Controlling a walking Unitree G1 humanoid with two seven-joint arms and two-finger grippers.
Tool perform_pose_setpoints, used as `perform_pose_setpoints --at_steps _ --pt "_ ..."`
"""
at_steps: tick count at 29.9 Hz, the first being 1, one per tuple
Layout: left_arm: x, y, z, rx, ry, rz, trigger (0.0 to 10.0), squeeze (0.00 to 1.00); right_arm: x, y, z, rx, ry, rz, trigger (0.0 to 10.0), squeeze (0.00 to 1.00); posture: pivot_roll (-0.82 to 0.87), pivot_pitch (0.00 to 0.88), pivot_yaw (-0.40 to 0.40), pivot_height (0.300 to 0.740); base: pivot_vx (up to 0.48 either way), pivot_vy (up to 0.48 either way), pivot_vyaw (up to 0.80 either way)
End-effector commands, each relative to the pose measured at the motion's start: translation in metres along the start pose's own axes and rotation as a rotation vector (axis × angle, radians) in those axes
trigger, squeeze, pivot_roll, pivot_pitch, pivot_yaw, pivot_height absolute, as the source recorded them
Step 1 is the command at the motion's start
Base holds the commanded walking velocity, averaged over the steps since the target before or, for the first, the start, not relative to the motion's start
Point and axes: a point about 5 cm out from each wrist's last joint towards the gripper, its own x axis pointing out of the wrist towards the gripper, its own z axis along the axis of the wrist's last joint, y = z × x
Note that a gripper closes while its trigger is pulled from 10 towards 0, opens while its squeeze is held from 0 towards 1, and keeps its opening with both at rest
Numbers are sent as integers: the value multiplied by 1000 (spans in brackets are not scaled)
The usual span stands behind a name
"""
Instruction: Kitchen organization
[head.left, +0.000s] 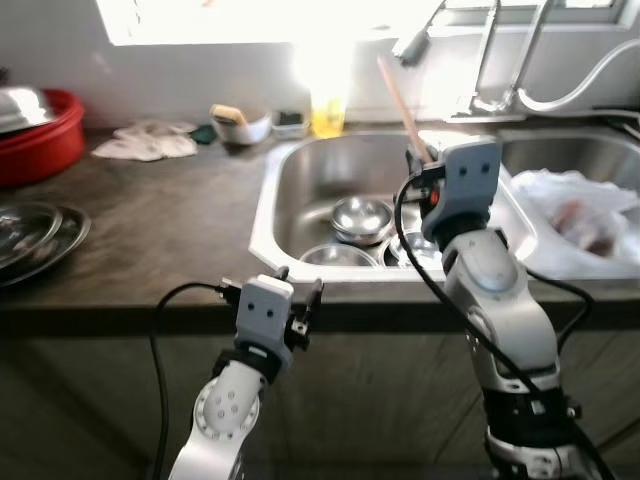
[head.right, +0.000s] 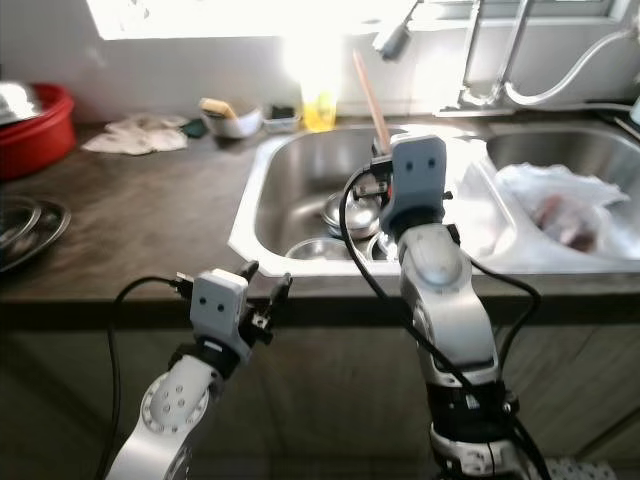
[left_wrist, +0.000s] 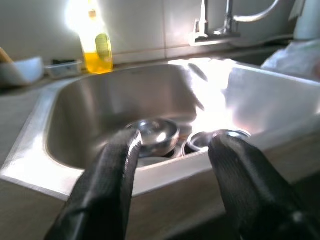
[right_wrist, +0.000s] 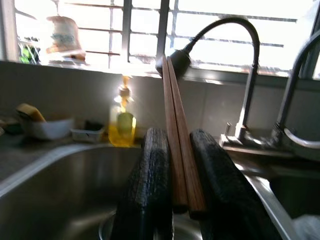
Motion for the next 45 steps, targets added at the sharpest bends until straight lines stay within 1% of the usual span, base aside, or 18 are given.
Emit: perform_pose_setpoints --at_steps 1,2,7,8,11,13,15,17,18,23,28,31,36,37,38,39,40,45 --pt "1 3 3 0 -7 13 10000 0 8 -5 2 11 35 16 10000 0 81 70 -19 740 0 0 0" --pt "1 3 3 0 -7 13 10000 0 8 -5 2 11 35 16 10000 0 81 70 -19 740 0 0 0" --pt "0 1 2 1 -4 6 10000 0 21 -13 -6 -49 167 78 10000 0 78 69 -18 740 0 0 0" --pt "0 1 2 1 -4 6 10000 0 21 -13 -6 -49 167 78 10000 0 78 69 -18 740 0 0 0" --pt "-1 0 2 -2 -5 5 10000 0 30 -22 -9 -86 219 60 10000 0 79 68 -21 740 0 0 0" --pt "-1 -1 3 -3 -7 3 10000 0 38 -26 -15 -160 285 95 10000 0 81 71 -23 740 0 0 0" --pt "-1 -1 3 -3 -7 2 10000 0 42 -27 -17 -176 297 95 10000 0 77 72 -25 740 0 0 0" --pt "-3 -3 4 -7 -7 -2 10000 0 53 -29 -28 -221 385 115 10000 0 88 77 -33 740 0 0 0" --pt "-3 -3 4 -8 -8 -2 10000 0 54 -30 -30 -229 401 113 10000 0 89 78 -33 740 0 0 0" --pt "-6 -5 5 -10 -7 0 10000 0 62 -34 -45 -225 503 130 10000 0 99 96 -41 740 0 0 0" --pt "-9 -5 6 -10 -6 3 10000 0 63 -37 -56 -222 561 143 10000 0 105 108 -43 740 0 0 0" --pt "-13 -6 7 -14 4 5 10000 0 61 -38 -69 -223 622 160 10000 0 111 124 -44 740 0 0 0" --pt "-16 -6 8 -14 11 7 10000 0 56 -40 -81 -209 671 179 10000 0 128 148 -48 740 0 0 0" --pt "-17 -6 8 -15 15 10 10000 0 54 -39 -85 -212 684 188 10000 412 129 153 -44 740 0 0 0" --pt "-17 -6 8 -16 17 11 10000 0 53 -39 -87 -214 689 192 10000 412 129 154 -43 740 0 0 0" --pt "-18 -6 8 -16 19 12 10000 0 52 -39 -88 -215 692 195 10000 749 129 154 -43 740 0 0 0" --pt "-19 -5 8 -16 21 12 10000 0 51 -39 -90 -207 695 191 10000 1000 131 159 -42 740 0 0 0" --pt "-20 -5 7 -13 32 10 10000 0 52 -42 -89 -174 665 143 10000 1000 127 162 -32 740 0 0 0"
